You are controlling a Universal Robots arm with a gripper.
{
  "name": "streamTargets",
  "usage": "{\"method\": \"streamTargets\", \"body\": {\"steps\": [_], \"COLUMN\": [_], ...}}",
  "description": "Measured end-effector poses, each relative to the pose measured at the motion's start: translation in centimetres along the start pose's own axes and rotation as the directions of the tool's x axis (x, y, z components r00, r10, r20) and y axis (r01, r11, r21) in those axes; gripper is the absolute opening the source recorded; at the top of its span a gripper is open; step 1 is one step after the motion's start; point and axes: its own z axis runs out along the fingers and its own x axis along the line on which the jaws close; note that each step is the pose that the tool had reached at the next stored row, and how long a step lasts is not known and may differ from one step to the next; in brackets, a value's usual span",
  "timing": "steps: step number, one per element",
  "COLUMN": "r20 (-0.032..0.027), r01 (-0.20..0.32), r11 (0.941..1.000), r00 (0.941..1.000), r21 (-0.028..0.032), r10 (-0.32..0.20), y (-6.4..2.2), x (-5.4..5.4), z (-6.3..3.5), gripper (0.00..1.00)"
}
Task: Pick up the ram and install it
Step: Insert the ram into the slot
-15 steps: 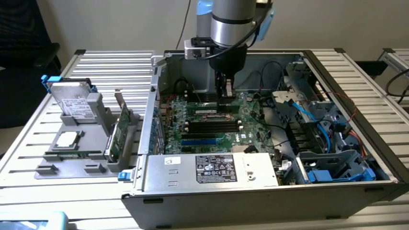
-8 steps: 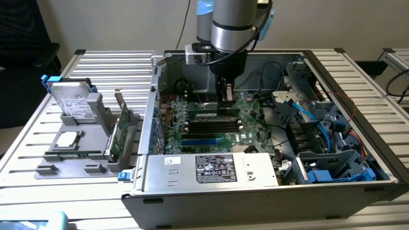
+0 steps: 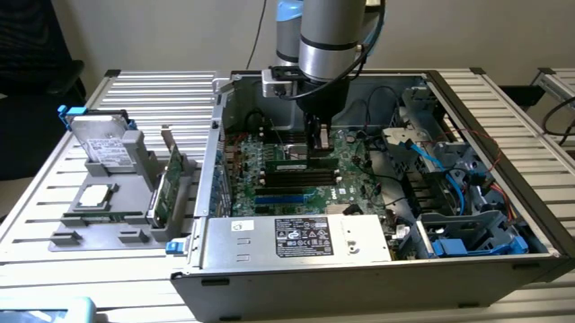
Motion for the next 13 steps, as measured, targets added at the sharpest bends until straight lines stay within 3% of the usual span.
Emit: {"method": "streamTargets", "body": {"steps": [13], "r20": [0.0001], "r01": [-0.012], "r11": [0.9999], "r00": [0.9999], "r21": [-0.0007], "r10": [0.012], "y": [-0.03], "x": [-0.05], "z": [0.9], "gripper": [0.13]}}
